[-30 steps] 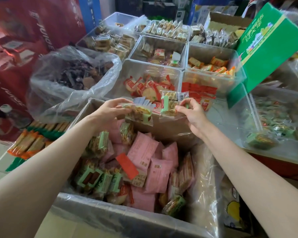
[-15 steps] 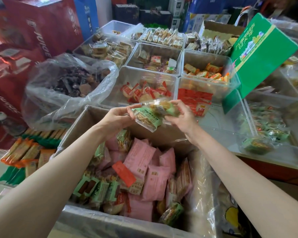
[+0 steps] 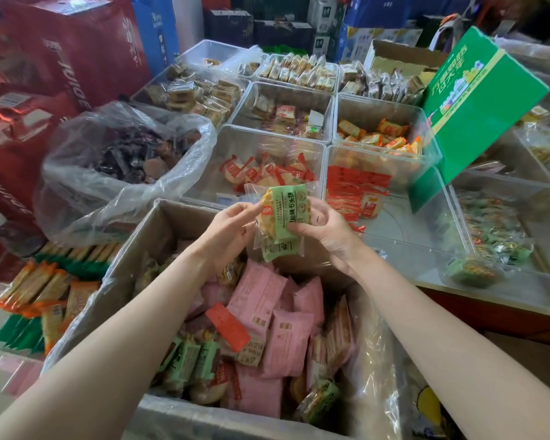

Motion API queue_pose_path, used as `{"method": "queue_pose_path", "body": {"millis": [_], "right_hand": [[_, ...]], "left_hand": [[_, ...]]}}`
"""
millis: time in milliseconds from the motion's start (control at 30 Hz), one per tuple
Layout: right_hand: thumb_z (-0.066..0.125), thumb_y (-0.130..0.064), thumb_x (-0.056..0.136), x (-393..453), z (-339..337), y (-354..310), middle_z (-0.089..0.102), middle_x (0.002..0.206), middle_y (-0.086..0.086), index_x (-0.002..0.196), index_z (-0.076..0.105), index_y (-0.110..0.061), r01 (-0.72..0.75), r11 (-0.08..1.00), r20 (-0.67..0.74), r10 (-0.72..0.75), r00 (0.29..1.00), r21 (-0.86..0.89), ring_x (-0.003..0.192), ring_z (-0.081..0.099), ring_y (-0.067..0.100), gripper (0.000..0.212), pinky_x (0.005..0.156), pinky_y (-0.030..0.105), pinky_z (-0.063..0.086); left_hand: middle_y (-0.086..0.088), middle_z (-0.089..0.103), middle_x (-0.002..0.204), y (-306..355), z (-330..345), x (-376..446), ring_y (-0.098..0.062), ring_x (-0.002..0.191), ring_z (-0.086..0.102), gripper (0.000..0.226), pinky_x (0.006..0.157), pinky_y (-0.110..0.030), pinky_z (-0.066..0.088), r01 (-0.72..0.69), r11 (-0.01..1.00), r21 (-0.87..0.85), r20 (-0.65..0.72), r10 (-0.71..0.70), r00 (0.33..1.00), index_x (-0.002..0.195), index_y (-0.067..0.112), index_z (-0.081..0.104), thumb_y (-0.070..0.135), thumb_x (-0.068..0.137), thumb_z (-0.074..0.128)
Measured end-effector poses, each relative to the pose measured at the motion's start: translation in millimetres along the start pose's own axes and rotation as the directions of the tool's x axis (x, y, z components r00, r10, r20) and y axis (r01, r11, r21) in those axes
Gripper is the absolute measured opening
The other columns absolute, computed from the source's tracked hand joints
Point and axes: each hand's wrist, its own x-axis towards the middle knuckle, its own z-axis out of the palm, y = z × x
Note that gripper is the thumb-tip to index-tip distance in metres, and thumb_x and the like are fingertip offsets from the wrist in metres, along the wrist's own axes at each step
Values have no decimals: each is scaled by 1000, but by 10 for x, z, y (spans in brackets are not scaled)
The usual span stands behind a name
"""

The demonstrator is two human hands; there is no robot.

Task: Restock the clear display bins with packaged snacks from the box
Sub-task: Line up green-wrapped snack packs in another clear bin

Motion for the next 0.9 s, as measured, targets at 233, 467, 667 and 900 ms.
{"method": "queue_pose_path", "body": {"millis": [233,467,667,900], "right_hand": [[65,-8,68,31,-42,-12,67,96,6,113,54,-11,-84,803,4,101,995,590,83,64,17,47,67,24,55],[73,-32,61,39,-57,-40,68,96,4,99,60,-18,-128,900,-32,155,987,417,98,59,24,43,87,37,44],[66,-16,82,53,223,61,69,97,4,94,61,-17,-93,975,-3,95,995,200,88,66,19,14,70,26,56],[71,-41,76,185,266,104,55,121,8,124,35,-28,0,926,-20,-8,1000,-377,111,56,23,62,79,29,49]], "left_hand": [[-2,70,74,67,-21,-49,-7,64,66,11,58,-15,53,-49,999,21,-35,50,998,87,5,62,1,89,53],[-2,69,64,136,-162,50,-8,54,65,15,53,-17,54,-49,998,32,-294,57,954,81,6,64,-3,89,54],[-13,66,87,124,-28,39,-19,73,65,24,65,-32,55,4,997,-74,-252,-23,968,105,3,58,22,97,46],[-18,59,119,93,-164,-41,-22,85,67,42,62,-33,55,43,968,246,-154,-5,988,121,10,44,12,84,64]]}}
